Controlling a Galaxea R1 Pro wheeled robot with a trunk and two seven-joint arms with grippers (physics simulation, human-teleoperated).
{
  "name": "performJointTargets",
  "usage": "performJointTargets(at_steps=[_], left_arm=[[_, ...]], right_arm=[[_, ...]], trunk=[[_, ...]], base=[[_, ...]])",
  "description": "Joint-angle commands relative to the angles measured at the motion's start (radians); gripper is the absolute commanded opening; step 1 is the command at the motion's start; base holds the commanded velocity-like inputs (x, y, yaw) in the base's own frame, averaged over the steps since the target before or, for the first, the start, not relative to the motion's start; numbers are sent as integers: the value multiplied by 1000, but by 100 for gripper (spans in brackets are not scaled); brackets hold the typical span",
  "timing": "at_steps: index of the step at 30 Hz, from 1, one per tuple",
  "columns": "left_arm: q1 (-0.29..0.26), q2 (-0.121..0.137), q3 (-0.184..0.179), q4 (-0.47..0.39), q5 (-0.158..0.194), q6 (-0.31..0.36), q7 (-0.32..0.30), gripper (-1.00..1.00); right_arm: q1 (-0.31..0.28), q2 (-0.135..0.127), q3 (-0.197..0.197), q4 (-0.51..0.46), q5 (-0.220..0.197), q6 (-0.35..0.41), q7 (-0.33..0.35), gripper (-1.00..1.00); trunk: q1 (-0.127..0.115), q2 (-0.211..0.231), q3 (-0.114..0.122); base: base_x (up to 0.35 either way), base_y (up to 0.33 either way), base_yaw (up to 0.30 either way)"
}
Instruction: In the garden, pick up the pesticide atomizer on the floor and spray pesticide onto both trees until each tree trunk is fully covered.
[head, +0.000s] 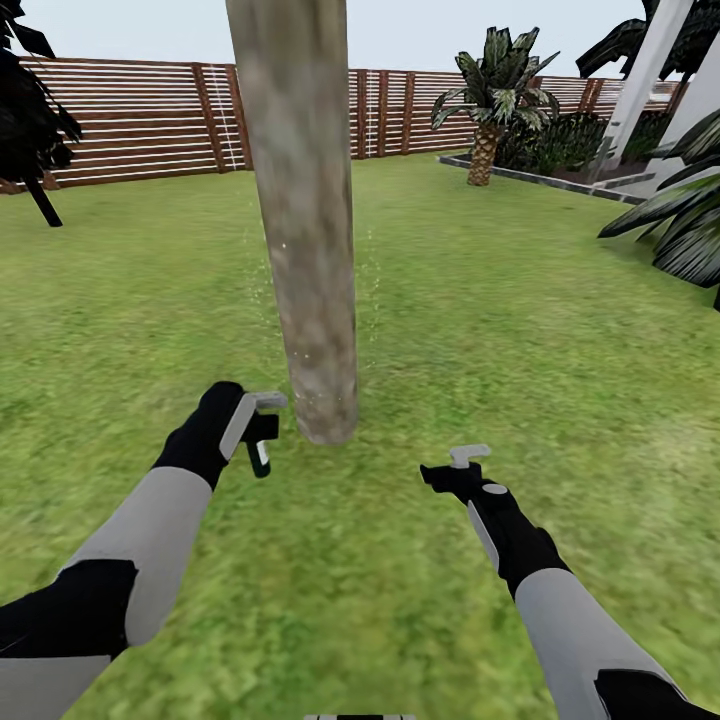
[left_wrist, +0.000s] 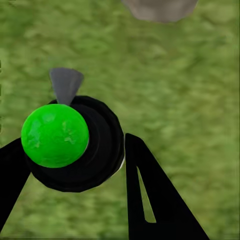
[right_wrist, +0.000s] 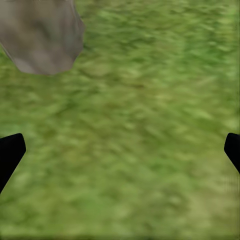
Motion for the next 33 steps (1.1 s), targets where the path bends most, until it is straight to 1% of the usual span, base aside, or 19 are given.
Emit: performJointTargets(at_steps=[1, 4, 5, 7, 9, 11, 13, 15, 18, 20, 25, 26, 28, 33], left_arm=[[-1, 1, 2, -3, 11, 4, 9, -100], [-25, 3, 5, -5, 11, 6, 9, -100], [-55, 2, 4, 0, 10, 7, 10, -100], [-76, 3, 3, 5, 8, 6, 11, -100], [-87, 2, 4, 2, 2, 6, 13, -100], [-133, -8, 4, 10, -9, 6, 15, -100], [-171, -19, 6, 18, -12, 6, 18, -100], [-197, -24, 6, 38, -13, 6, 20, -100], [-222, -28, 6, 46, -13, 6, 20, -100], [-278, -32, 6, 55, -12, 6, 20, -100], [-506, -32, 11, 245, -8, 7, 21, -100], [-514, -32, 14, 253, -7, 7, 21, -100], [-514, -30, 16, 257, -4, 7, 21, -100], [-488, -27, 17, 247, 1, 6, 14, -100]], right_arm=[[0, 1, -6, -3, 10, 5, 8, 100], [0, 1, -6, -4, 10, 5, 8, 100], [0, 1, -7, -4, 10, 5, 8, 100], [0, 1, -7, -4, 10, 5, 8, 100], [0, 1, -7, -4, 10, 5, 8, 100], [0, 1, -7, -4, 10, 5, 8, 100], [0, 0, -7, -4, 10, 5, 8, 100], [0, 0, -8, -4, 10, 5, 8, 100], [0, 0, -7, -4, 10, 5, 9, 100], [0, 0, -8, -4, 10, 5, 9, 100], [0, 0, -9, -4, 10, 5, 9, 100], [0, 0, -9, -4, 10, 5, 9, 100], [0, -1, -9, -4, 10, 5, 9, 100], [0, -1, -9, -4, 10, 5, 9, 100]], trunk=[[0, 0, -1], [0, 0, -1], [0, 0, -1], [0, 0, -1], [0, 0, -1], [0, 0, -1], [0, 0, -1], [0, 0, -1], [0, 0, -1], [0, 0, -1], [0, 0, -1], [0, 0, -1], [0, 0, -1], [0, 0, -1]], base=[[0, 0, 0], [98, 27, 0], [228, 136, 0], [-11, 47, 0], [-230, 14, 0], [-316, 3, 0], [-331, 1, 0], [-335, 0, 0], [-182, 0, 0], [-24, 0, 0], [-2, 0, 0], [0, 0, 0], [0, 0, 0], [-13, -9, 0]])
